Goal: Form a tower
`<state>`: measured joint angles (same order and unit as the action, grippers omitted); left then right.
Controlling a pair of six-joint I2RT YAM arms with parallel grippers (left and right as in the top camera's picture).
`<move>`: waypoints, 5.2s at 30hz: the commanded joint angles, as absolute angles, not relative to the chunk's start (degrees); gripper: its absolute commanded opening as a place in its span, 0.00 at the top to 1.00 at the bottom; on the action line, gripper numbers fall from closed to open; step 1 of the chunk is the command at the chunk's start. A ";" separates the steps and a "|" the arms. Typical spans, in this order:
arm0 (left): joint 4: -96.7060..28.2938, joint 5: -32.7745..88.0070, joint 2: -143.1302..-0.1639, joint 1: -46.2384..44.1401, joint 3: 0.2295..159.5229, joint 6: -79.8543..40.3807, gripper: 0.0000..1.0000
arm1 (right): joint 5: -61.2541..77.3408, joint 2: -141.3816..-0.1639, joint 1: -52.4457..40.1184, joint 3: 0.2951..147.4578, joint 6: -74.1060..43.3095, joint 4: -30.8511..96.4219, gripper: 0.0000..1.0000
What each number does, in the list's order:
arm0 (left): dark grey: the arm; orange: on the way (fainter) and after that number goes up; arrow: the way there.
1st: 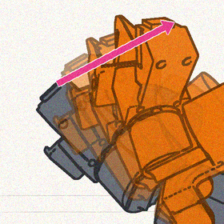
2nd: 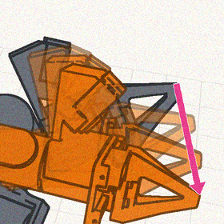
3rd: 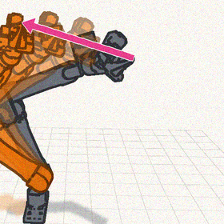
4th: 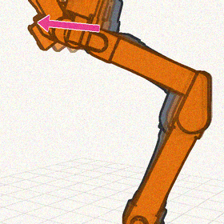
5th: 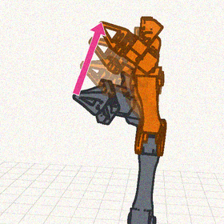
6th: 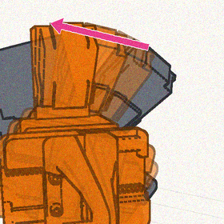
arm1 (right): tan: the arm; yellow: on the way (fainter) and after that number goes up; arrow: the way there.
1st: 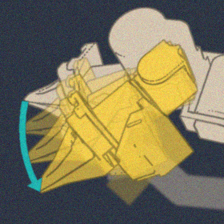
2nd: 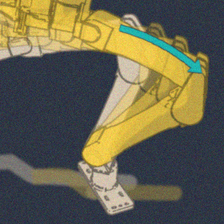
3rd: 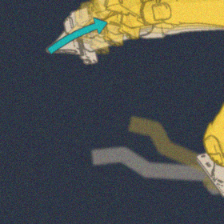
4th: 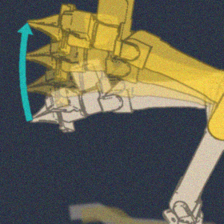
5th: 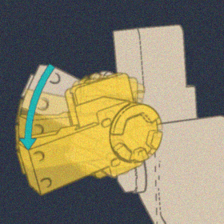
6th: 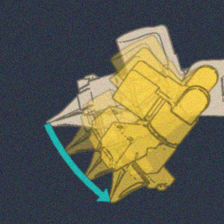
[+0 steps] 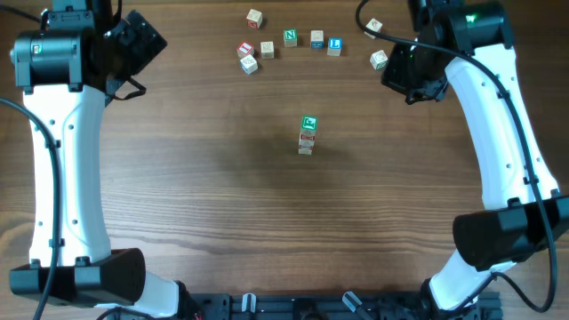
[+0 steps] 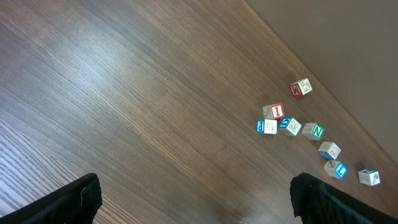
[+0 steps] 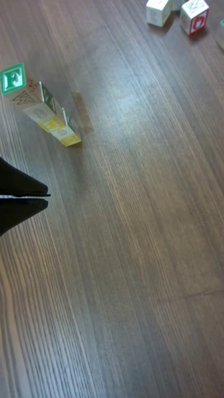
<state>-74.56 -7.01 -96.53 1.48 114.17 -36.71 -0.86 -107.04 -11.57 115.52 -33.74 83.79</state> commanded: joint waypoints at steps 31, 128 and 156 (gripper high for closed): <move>-74.43 -7.53 -96.42 1.78 114.17 -36.23 0.00 | 25.50 -98.50 -11.25 80.84 -36.88 54.30 0.96; -74.41 -7.53 -96.42 1.78 114.17 -36.23 0.00 | 48.86 -103.68 -13.30 40.64 -78.94 -18.13 0.96; -74.41 -7.53 -96.44 1.78 114.17 -36.23 0.00 | 23.59 -26.57 -2.33 49.93 -13.65 31.88 0.00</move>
<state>-74.46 -7.03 -96.53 1.48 114.17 -36.71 27.24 -33.65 -2.28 49.82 -24.88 30.44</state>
